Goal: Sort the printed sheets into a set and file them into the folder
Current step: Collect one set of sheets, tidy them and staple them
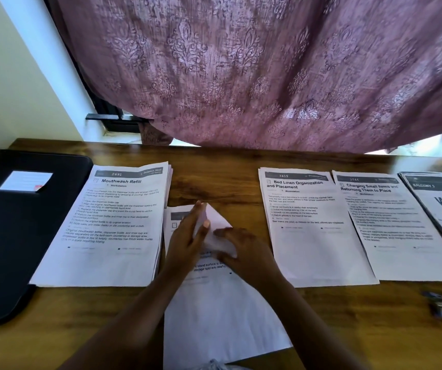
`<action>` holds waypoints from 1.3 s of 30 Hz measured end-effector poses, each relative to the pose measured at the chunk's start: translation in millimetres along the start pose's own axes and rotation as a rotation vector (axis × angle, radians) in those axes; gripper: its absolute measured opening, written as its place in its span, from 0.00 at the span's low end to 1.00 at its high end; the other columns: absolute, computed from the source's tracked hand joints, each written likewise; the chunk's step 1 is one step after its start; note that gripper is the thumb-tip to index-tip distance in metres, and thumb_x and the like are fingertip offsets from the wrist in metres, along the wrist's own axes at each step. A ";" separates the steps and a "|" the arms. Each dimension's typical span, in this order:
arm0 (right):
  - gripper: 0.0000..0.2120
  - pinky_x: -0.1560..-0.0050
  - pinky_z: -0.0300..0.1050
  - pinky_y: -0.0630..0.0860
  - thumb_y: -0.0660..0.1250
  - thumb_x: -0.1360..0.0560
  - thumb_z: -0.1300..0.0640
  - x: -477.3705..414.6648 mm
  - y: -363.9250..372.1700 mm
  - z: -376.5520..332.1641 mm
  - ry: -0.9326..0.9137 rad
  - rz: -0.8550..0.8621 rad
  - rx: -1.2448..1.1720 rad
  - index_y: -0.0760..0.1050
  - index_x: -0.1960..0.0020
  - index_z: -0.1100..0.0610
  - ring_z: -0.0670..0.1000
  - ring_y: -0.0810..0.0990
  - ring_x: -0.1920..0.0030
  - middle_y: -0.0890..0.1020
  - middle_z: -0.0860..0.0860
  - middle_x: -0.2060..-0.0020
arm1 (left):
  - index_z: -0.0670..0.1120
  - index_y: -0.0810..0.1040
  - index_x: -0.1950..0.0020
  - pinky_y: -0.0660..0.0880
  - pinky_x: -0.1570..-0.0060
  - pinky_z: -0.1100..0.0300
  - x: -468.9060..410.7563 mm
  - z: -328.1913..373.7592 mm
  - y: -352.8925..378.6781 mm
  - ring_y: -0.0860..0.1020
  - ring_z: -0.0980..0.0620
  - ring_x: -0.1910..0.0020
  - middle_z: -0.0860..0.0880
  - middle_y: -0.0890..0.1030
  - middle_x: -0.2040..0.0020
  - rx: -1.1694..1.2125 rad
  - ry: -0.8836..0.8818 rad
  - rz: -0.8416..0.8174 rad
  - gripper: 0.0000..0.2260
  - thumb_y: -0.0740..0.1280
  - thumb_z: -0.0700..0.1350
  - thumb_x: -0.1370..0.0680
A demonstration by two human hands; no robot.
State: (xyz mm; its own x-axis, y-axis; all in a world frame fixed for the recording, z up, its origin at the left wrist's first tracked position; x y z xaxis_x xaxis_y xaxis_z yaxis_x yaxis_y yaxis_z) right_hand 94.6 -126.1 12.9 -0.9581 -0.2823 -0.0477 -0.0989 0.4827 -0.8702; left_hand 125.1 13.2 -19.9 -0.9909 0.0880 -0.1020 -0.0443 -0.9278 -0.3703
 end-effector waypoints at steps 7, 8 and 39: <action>0.14 0.51 0.45 0.74 0.63 0.22 0.54 6.8 -14.9 42.1 0.482 0.083 -0.138 0.72 0.37 0.56 0.58 0.80 0.47 0.81 0.56 0.45 | 0.62 0.60 0.27 0.67 0.47 0.76 0.1 3.2 -7.9 0.67 0.78 0.41 0.73 0.66 0.38 0.061 -0.071 0.014 0.26 0.56 0.65 0.24; 0.14 0.51 0.45 0.74 0.64 0.23 0.54 4.2 -16.3 49.8 0.541 0.070 -0.225 0.73 0.39 0.56 0.58 0.80 0.48 0.81 0.56 0.46 | 0.63 0.60 0.28 0.68 0.46 0.73 -1.5 4.0 -7.4 0.69 0.74 0.41 0.72 0.67 0.38 0.037 -0.089 -0.005 0.24 0.59 0.62 0.24; 0.10 0.60 0.33 0.77 0.72 0.27 0.61 29.0 -132.3 52.5 0.369 0.631 -0.844 0.77 0.59 0.46 0.37 0.82 0.61 0.82 0.40 0.62 | 0.55 0.82 0.58 0.79 0.59 0.60 -53.1 97.3 -75.6 0.83 0.61 0.63 0.61 0.84 0.63 0.298 0.033 0.092 0.13 0.70 0.36 0.25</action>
State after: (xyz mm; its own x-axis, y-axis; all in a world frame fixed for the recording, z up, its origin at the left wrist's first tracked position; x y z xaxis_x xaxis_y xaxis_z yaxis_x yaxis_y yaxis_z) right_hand 94.0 -241.7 100.9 -0.9080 0.4085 -0.0928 0.4176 0.9004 -0.1225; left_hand 168.6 43.4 103.4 -0.9880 0.0059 -0.1546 0.0053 -0.9974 -0.0719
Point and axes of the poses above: each hand's wrist, its own x-axis away from the middle knuckle, its own y-axis out of the palm, z = x × y, the point moved 6 cm from there along -x, towards the middle knuckle
